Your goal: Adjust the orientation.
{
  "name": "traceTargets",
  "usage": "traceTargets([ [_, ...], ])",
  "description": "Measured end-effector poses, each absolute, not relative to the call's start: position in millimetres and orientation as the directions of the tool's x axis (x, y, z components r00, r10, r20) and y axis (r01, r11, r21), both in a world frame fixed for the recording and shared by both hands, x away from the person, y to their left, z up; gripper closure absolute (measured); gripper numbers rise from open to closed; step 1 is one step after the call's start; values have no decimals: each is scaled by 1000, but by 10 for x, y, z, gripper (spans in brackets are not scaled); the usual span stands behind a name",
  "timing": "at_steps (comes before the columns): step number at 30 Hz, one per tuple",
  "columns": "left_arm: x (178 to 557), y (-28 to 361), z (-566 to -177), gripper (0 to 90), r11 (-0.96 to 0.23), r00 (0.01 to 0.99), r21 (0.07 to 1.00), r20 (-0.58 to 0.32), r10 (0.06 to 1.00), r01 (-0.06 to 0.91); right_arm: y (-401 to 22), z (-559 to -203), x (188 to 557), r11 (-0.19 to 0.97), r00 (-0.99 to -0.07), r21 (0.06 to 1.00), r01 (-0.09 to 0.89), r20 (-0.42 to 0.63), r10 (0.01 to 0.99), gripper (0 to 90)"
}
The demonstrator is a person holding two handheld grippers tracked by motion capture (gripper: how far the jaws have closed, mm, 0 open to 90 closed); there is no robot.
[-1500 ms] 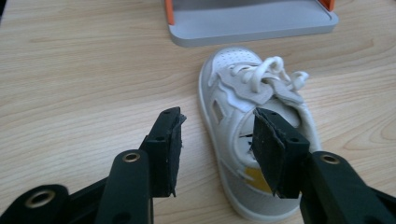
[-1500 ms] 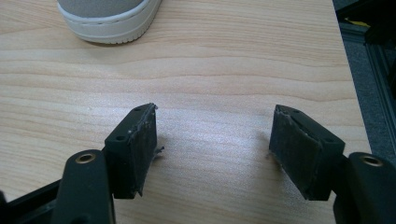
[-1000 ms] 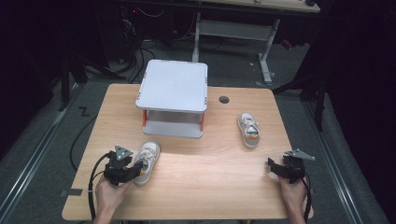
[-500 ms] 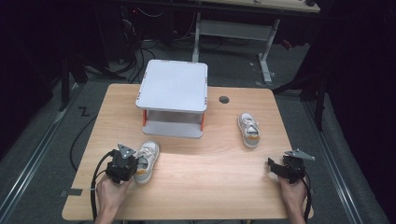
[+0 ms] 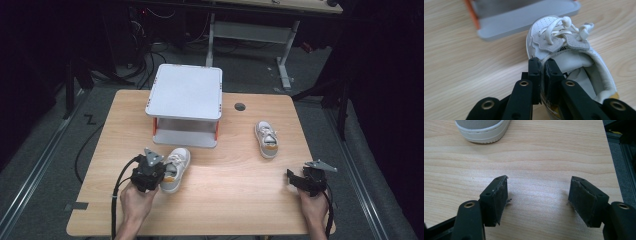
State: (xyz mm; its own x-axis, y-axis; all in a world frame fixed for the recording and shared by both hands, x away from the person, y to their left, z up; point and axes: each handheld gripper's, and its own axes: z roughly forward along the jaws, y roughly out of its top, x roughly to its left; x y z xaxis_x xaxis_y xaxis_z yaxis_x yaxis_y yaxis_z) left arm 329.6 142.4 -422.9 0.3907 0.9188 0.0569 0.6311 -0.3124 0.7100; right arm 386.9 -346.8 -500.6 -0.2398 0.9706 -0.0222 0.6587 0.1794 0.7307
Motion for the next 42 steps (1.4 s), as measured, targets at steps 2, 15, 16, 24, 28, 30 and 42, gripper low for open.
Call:
traceTargets([
  [2, 3338, 1290, -4243, 846, -334, 417, 705, 60, 907, 626, -3467, -5006, 3869, 179, -240, 731, 659, -22, 971, 317],
  [15, 3552, 607, -4336, 845, -409, 507, 689, 70, 859, 598, -3467, -5006, 3869, 180, -240, 731, 659, -22, 970, 316],
  [16, 3574, 579, -4341, 845, -408, 508, 687, 66, 859, 602, -3467, -5006, 3869, 179, -240, 730, 659, -22, 971, 316],
  [24, 3664, 386, -4403, 843, -412, 504, 670, 65, 861, 618, -3464, -5006, 3867, 175, -236, 730, 661, -18, 971, 316],
  [28, 3674, 349, -4388, 838, -419, 506, 654, 64, 860, 630, -3464, -5006, 3867, 176, -237, 730, 661, -19, 971, 315],
  [30, 3667, 326, -4390, 830, -419, 512, 646, 50, 858, 639, -3463, -5006, 3867, 174, -236, 729, 661, -18, 972, 315],
  [42, 3643, 285, -4407, 793, -383, 530, 632, -52, 847, 674, -3463, -5006, 3870, 176, -239, 730, 660, -19, 971, 313],
])
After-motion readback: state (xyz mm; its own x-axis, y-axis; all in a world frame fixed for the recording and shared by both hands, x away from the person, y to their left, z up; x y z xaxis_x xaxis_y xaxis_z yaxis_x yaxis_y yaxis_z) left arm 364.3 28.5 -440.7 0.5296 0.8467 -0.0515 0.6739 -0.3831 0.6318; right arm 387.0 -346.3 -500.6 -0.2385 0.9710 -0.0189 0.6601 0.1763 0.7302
